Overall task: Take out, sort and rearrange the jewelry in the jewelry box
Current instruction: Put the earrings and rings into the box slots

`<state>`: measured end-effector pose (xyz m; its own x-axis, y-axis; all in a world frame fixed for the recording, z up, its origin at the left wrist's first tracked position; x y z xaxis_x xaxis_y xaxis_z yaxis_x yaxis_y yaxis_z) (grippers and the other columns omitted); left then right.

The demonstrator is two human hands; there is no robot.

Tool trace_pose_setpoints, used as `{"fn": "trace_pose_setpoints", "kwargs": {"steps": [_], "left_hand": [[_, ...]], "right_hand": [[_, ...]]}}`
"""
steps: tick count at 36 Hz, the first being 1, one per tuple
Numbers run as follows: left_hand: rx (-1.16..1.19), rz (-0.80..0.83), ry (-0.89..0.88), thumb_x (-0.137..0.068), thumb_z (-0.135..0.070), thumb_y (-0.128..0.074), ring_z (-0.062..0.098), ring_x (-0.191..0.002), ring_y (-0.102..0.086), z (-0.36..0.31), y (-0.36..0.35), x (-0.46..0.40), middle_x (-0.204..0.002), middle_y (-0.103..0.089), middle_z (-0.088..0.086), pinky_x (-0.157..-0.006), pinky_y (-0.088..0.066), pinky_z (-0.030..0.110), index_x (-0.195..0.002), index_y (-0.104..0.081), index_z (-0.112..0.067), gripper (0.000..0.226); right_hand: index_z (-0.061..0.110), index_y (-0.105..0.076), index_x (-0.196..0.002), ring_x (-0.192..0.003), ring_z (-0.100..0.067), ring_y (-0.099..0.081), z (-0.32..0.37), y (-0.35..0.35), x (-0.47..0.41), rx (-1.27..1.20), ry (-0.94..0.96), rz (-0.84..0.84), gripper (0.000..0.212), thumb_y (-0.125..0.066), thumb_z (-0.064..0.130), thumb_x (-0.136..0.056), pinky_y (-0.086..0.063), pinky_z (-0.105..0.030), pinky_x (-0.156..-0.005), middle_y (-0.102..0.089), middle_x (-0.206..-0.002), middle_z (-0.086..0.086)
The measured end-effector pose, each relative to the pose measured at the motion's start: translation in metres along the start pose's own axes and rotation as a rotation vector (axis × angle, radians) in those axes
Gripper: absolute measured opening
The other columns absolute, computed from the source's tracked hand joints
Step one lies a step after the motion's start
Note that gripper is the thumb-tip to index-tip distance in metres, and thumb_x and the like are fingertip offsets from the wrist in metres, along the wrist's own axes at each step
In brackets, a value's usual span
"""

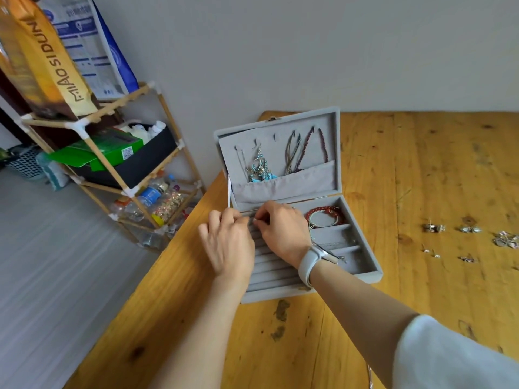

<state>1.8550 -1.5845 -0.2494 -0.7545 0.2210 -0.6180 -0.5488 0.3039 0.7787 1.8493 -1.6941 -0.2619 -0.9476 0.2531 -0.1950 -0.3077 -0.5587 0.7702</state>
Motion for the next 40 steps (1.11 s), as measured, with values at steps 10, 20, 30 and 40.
{"fn": "trace_pose_setpoints", "kwargs": {"steps": [10, 20, 30, 40], "left_hand": [[0.033, -0.026, 0.077, -0.062, -0.007, -0.074, 0.024, -0.091, -0.038, 0.002, 0.013, 0.004, -0.105, -0.056, 0.007, -0.068, -0.028, 0.038, -0.081, -0.072, -0.019, 0.022], [0.094, 0.105, 0.128, -0.064, -0.006, -0.072, 0.032, -0.110, -0.043, 0.005, 0.004, 0.008, -0.127, -0.051, 0.012, -0.079, -0.037, 0.046, -0.092, -0.073, -0.019, 0.031], [0.309, -0.078, -0.040, -0.077, -0.017, -0.048, 0.028, -0.114, -0.041, -0.056, 0.039, 0.012, -0.125, -0.051, 0.010, -0.086, -0.037, 0.044, -0.111, -0.062, -0.015, 0.036], [0.702, 0.460, -0.282, -0.093, -0.017, -0.048, 0.020, -0.117, -0.048, -0.218, 0.003, 0.041, -0.127, -0.050, 0.003, -0.098, -0.040, 0.032, -0.127, -0.052, -0.013, 0.034]], "right_hand": [[0.024, -0.068, -0.102, -0.111, -0.021, -0.048, 0.002, 0.001, 0.002, -0.035, 0.050, 0.007, 0.023, -0.051, 0.019, -0.088, -0.036, -0.030, -0.090, -0.062, -0.113, 0.000], [0.022, -0.067, -0.107, -0.111, -0.023, -0.050, -0.001, 0.004, 0.002, -0.173, 0.019, 0.000, 0.028, -0.048, 0.011, -0.088, -0.039, -0.032, -0.093, -0.062, -0.114, -0.004], [0.012, -0.065, -0.101, -0.076, -0.008, -0.053, -0.055, 0.100, 0.063, -0.463, 0.034, -0.323, 0.022, -0.053, 0.000, -0.086, -0.038, -0.008, -0.069, -0.060, -0.088, -0.002], [0.016, -0.068, -0.100, -0.092, -0.032, -0.051, -0.183, 0.182, 0.106, 0.146, -0.209, -0.467, 0.020, -0.059, 0.009, -0.083, -0.035, -0.039, -0.077, -0.063, -0.096, -0.007]]}}
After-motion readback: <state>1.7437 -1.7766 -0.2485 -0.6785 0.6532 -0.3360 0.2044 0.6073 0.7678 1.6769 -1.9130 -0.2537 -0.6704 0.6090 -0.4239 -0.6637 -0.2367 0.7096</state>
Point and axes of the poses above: each hand's wrist, its own x-axis away from the middle knuckle, its own y-axis out of the back of the hand, z = x × y, the point moved 6 cm from there along -x, towards the middle knuckle
